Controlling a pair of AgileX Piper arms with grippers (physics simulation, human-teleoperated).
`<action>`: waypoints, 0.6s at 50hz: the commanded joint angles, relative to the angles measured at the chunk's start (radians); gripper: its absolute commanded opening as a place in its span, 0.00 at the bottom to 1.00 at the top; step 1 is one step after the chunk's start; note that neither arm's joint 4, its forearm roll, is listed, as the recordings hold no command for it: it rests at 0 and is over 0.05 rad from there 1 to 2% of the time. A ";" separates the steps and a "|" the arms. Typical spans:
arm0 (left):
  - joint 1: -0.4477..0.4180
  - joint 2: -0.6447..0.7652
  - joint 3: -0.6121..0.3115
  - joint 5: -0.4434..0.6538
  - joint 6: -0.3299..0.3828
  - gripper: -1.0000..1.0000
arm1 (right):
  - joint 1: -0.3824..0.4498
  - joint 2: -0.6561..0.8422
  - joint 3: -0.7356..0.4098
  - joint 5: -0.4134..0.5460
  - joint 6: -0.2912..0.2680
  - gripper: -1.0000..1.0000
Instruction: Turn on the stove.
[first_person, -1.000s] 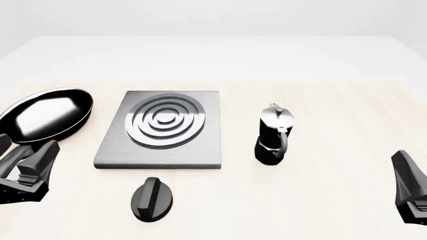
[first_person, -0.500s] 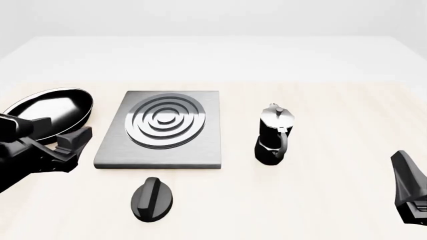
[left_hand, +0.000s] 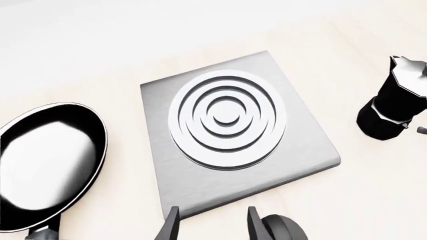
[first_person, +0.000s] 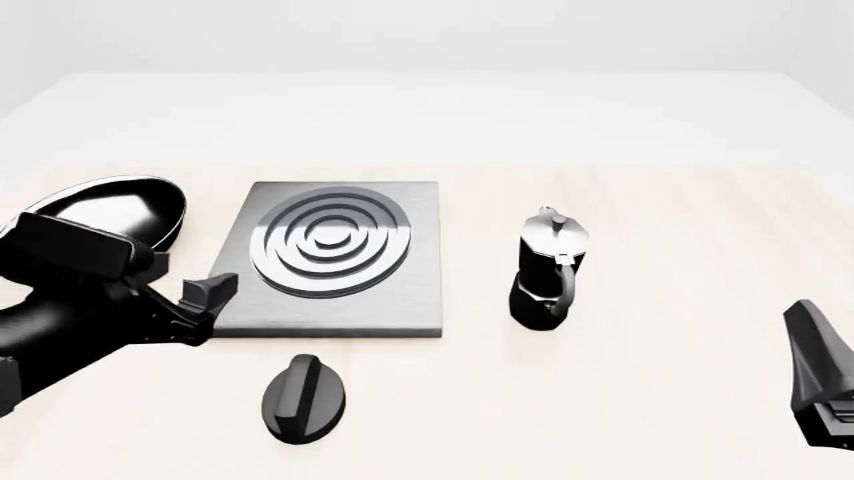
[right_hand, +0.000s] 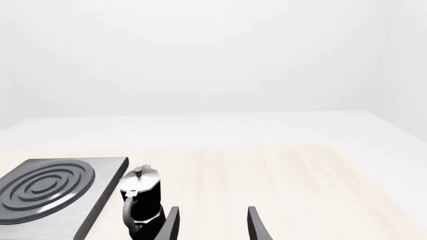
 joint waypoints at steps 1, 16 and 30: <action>-0.042 0.102 0.021 -0.058 -0.015 1.00 | -0.003 0.000 0.000 -0.004 -0.004 1.00; -0.104 0.169 0.058 -0.094 -0.062 1.00 | -0.004 0.000 0.000 -0.006 -0.006 1.00; -0.173 0.189 0.064 -0.073 -0.118 1.00 | -0.003 0.000 0.000 -0.006 -0.007 1.00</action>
